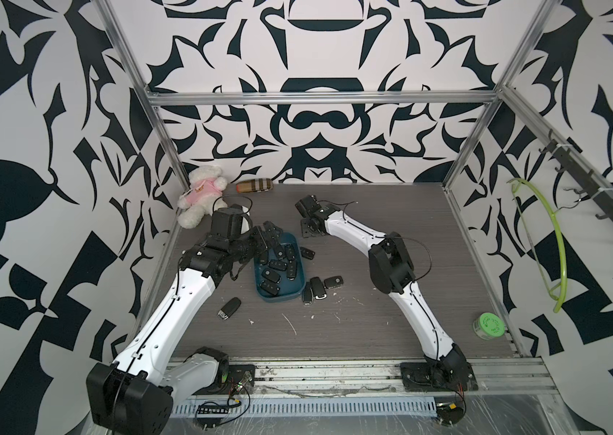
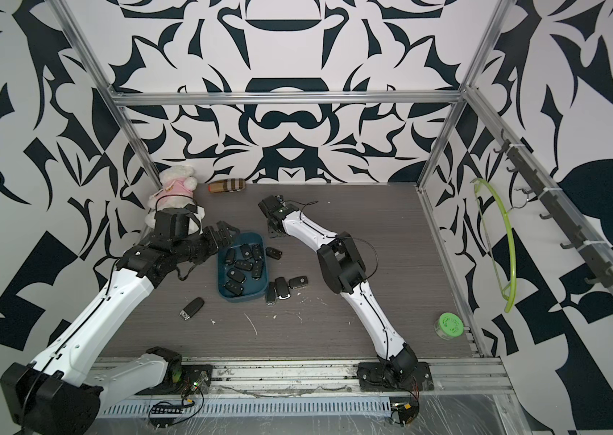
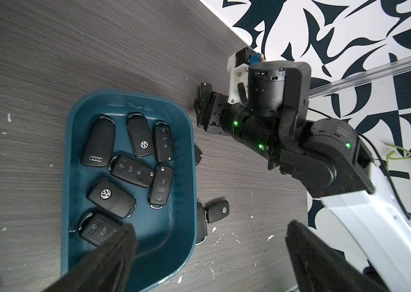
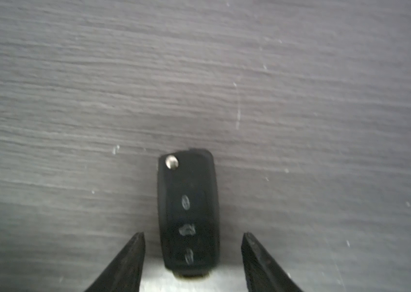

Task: Place the car key into the storage box
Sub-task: Pick up the car key from the center of the board, then place the car key in the storage box.

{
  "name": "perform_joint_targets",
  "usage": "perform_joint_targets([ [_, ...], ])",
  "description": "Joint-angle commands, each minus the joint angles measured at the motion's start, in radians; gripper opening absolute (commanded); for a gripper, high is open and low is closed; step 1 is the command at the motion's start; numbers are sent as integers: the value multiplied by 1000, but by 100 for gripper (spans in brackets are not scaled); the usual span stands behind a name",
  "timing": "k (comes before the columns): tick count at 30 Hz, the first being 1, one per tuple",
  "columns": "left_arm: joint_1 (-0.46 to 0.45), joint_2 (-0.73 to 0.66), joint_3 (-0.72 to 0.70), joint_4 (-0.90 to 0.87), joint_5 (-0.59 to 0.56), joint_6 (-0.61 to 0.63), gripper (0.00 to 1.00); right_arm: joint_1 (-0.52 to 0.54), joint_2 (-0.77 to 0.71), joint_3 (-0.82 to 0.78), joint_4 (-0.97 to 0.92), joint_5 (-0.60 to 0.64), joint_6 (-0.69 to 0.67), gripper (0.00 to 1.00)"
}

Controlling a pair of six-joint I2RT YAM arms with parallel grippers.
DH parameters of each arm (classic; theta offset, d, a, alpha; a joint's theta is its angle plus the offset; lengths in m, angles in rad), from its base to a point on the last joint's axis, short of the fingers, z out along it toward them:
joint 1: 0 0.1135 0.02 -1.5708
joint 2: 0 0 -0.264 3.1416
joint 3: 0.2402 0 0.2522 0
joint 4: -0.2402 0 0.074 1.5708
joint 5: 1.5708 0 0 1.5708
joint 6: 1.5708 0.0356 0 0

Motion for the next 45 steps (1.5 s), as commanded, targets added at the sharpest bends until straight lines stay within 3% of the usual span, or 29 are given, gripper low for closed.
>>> perform_joint_targets([
  [1, 3, 14, 32, 5, 1, 16, 99, -4, 17, 77, -12, 9, -31, 60],
  [7, 3, 25, 43, 0, -6, 20, 99, -19, 50, 103, 2, 9, -50, 51],
  [13, 3, 23, 41, -4, -7, 19, 99, -25, 52, 97, -1, 13, -67, 33],
  [27, 4, -16, -3, 4, -1, 17, 99, 20, -244, -126, 17, 10, -56, 31],
  [36, 4, -82, -42, -15, -14, 10, 99, 157, -406, -245, -6, 5, -23, 31],
  [45, 4, -226, -94, -95, -90, -7, 99, 299, -426, -295, -18, -37, 32, 31],
])
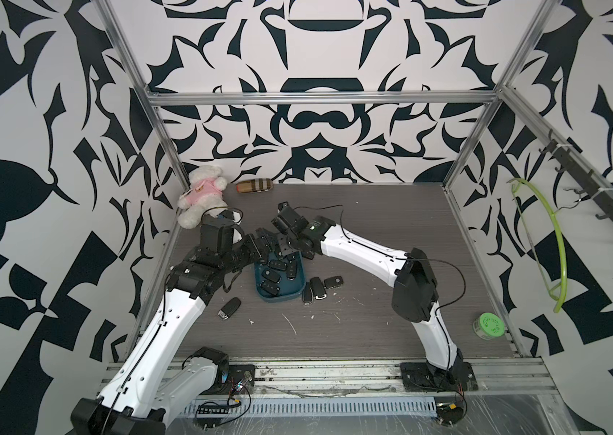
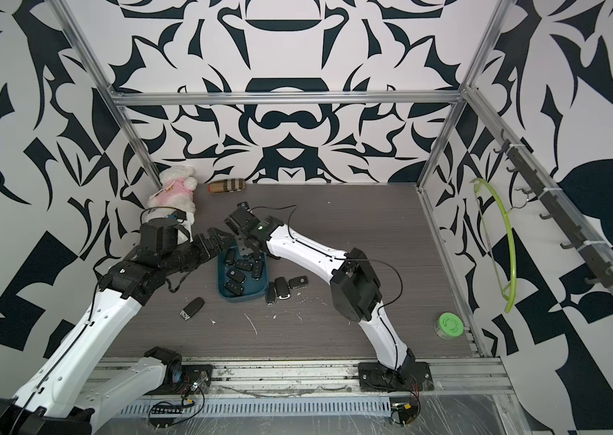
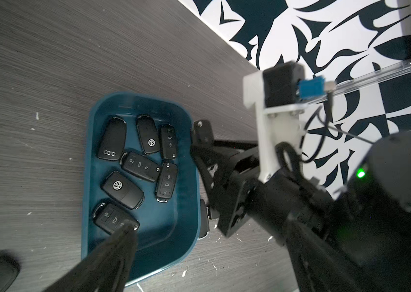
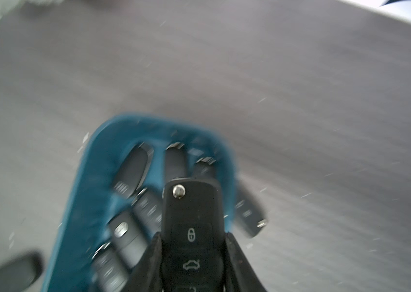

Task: Place the car key into the storage box
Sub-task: Place the car key in the storage box.

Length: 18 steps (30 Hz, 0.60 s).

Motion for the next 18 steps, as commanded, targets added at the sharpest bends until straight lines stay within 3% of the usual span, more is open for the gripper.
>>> perform_joint_targets([
  [1, 4, -56, -26, -60, -46, -2, 99, 29, -19, -17, -14, -16, 41, 31],
  [18, 4, -156, -40, -135, -79, -9, 99, 93, 65, -88, -8, -60, 98, 30],
])
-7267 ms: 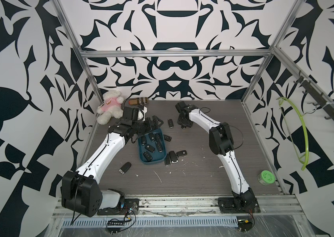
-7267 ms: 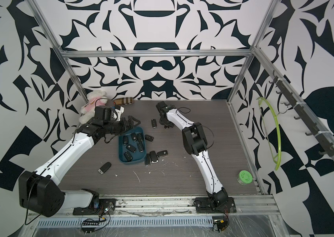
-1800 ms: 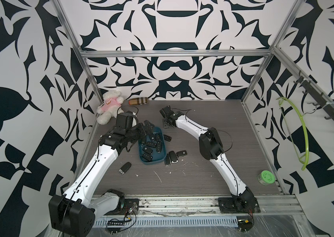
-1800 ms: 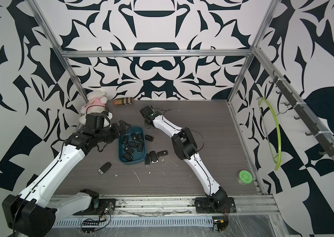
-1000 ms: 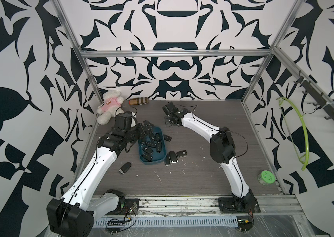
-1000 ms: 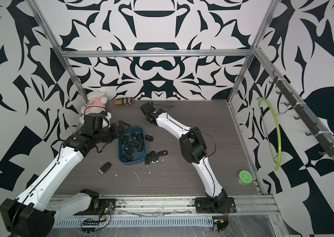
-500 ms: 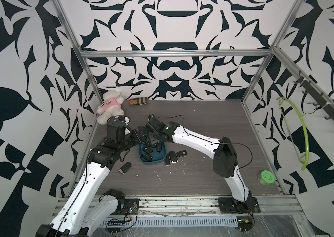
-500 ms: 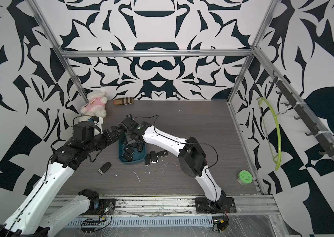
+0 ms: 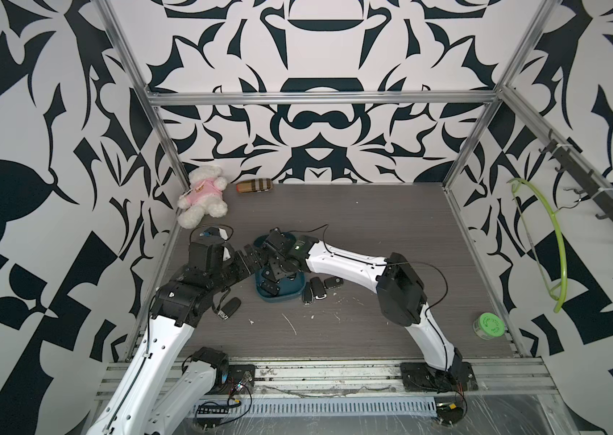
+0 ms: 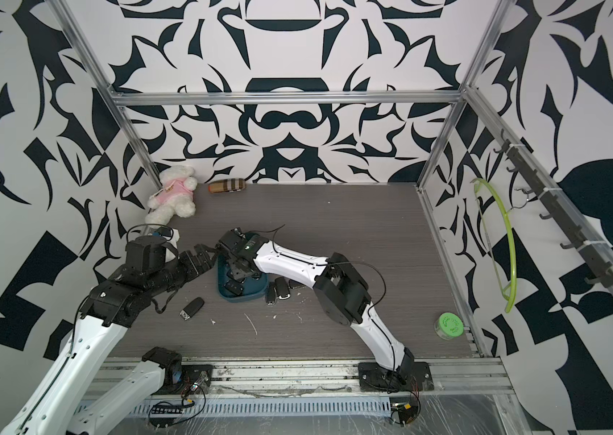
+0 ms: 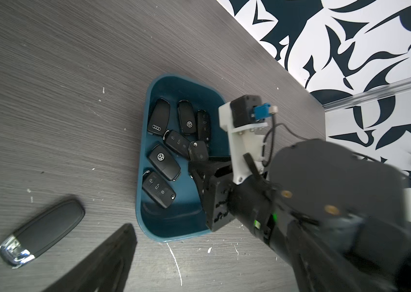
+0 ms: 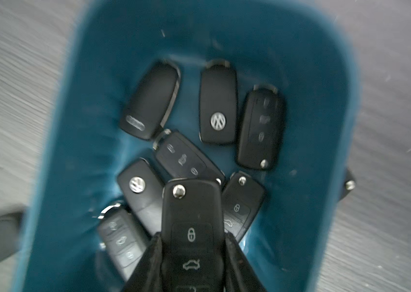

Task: Place the car key into the storage box
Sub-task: Place the car key in the storage box.

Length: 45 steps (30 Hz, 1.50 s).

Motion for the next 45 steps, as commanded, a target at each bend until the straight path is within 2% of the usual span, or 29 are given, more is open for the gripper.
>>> perform_joint_targets([
  [1, 0, -12, 4, 28, 5, -4, 99, 22, -18, -14, -9, 0, 21, 30],
  [10, 0, -17, -1, 24, 1, -8, 99, 38, 20, -6, -29, -47, 28, 30],
  [21, 0, -13, 0, 28, -3, -5, 99, 14, 72, 79, -139, 82, 31, 30],
  [29, 0, -8, -1, 31, -2, -5, 99, 26, 78, 77, -97, 20, 5, 31],
  [32, 0, -7, 0, 30, -1, -5, 99, 31, 77, 85, -81, 7, 0, 36],
  [35, 0, -4, 0, 33, 2, -5, 99, 31, 69, 96, -74, 6, 1, 46],
  [45, 0, 10, 27, 36, 5, 9, 99, 17, -40, 96, -65, 41, -21, 56],
])
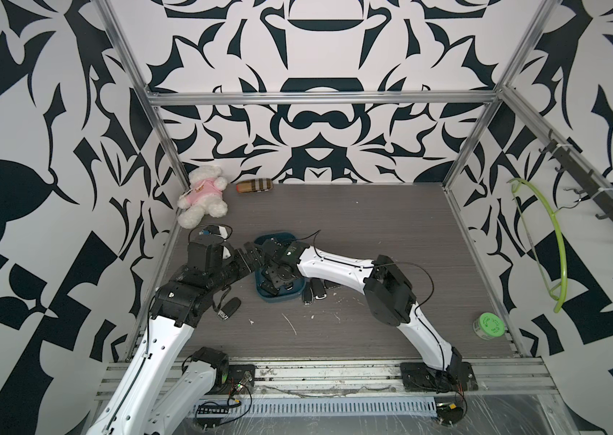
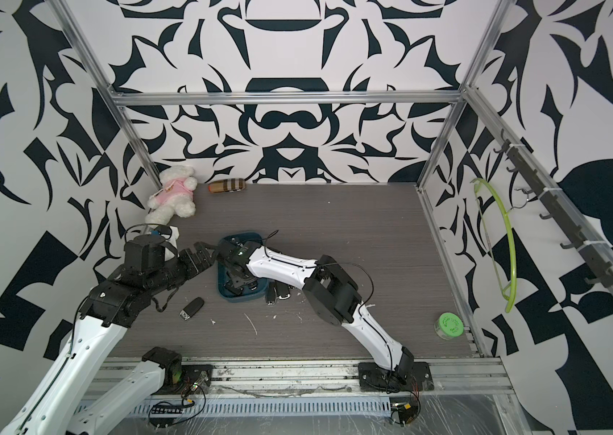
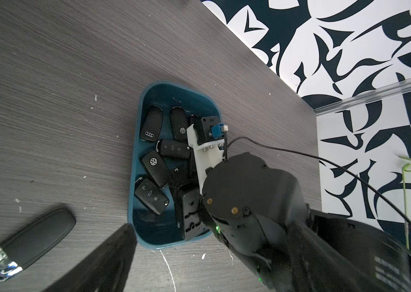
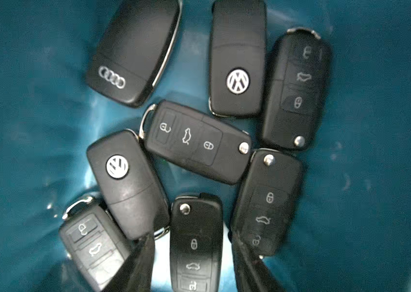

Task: Place the car key into the storage box
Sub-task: Place the car key in the storage box.

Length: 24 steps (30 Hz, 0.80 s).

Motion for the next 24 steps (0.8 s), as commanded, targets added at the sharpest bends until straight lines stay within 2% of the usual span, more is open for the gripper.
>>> perform_joint_targets([
  [1, 0, 6, 24, 12, 11, 16, 99, -9, -133, 19, 19, 32, -12, 56],
  [6, 0, 30, 42, 25, 37, 18, 99, -41, -206, -16, 48, 54, -24, 64],
  [10, 0, 50, 41, 45, 60, 17, 99, -74, -248, -48, 59, 88, -36, 79],
  [13, -1, 74, 41, 57, 80, 15, 99, -115, -269, -85, 63, 89, -39, 82],
  [16, 0, 101, 43, 73, 105, 12, 99, -155, -292, -136, 74, 104, -42, 92],
  [24, -1, 165, 55, 92, 140, 13, 99, -252, -293, -250, 120, 80, -110, 83],
])
